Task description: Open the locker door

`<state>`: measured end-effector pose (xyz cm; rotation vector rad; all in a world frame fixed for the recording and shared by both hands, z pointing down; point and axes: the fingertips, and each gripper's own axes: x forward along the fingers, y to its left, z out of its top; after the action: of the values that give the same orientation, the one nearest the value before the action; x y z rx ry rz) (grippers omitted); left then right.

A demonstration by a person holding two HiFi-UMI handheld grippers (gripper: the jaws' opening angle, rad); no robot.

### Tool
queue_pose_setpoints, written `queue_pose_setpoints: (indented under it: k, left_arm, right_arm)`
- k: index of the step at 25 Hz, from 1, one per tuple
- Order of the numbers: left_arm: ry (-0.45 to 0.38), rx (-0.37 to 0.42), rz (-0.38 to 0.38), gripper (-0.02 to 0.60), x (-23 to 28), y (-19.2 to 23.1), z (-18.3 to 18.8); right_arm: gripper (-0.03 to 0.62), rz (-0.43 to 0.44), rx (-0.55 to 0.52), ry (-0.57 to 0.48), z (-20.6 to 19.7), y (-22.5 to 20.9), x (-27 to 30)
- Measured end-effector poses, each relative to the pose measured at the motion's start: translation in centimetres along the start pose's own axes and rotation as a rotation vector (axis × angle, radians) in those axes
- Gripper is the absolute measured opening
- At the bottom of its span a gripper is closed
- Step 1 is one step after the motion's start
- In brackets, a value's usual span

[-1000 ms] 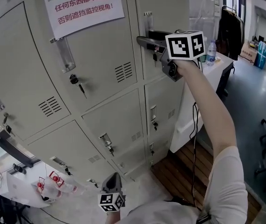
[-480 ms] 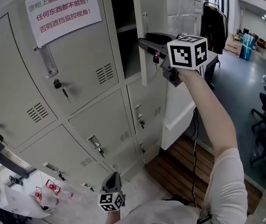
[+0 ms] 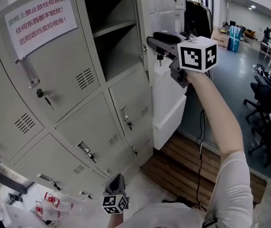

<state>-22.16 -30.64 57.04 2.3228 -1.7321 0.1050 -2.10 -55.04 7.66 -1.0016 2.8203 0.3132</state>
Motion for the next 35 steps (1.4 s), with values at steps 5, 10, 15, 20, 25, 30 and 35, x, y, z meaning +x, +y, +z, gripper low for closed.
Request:
queue_pose_setpoints:
  k: [5,10,15,20,25,30,35]
  left_arm:
    - [0.009,0.017,-0.061,0.003,0.9,-2.0,0.0]
    - [0.014,0.024,-0.081,0.003,1.2,-2.6,0.0]
    - [0.012,0.028,-0.074,0.002,1.1,-2.2,0.1]
    - [0.011,0.025,-0.052,0.003,1.1,-1.5,0.2]
    - [-0.005,0.034,-0.035,0.003,1.1,-1.3,0.9]
    - [-0.024,0.033,-0.015,0.003,1.0,-0.8,1.3]
    - [-0.032,0.036,-0.019,0.003,1.0,-1.1,1.3]
  right_arm:
    - [0.114,-0.128,0.065,-0.026,-0.6,-4.0,-4.5]
    - [0.024,-0.252,0.097,-0.051,-3.3,-6.9,-8.8]
    - [0.020,-0.291,-0.004,0.012,-9.1,-4.6,-11.4]
    - [0.018,-0.241,0.038,0.025,-16.4,1.6,-12.6]
    - [0.017,-0.240,0.084,0.029,-23.6,7.6,-14.5]
    - [0.017,-0.262,0.143,0.079,-29.9,12.5,-16.8]
    - [0.015,-0.268,0.213,0.135,-34.9,16.1,-18.3]
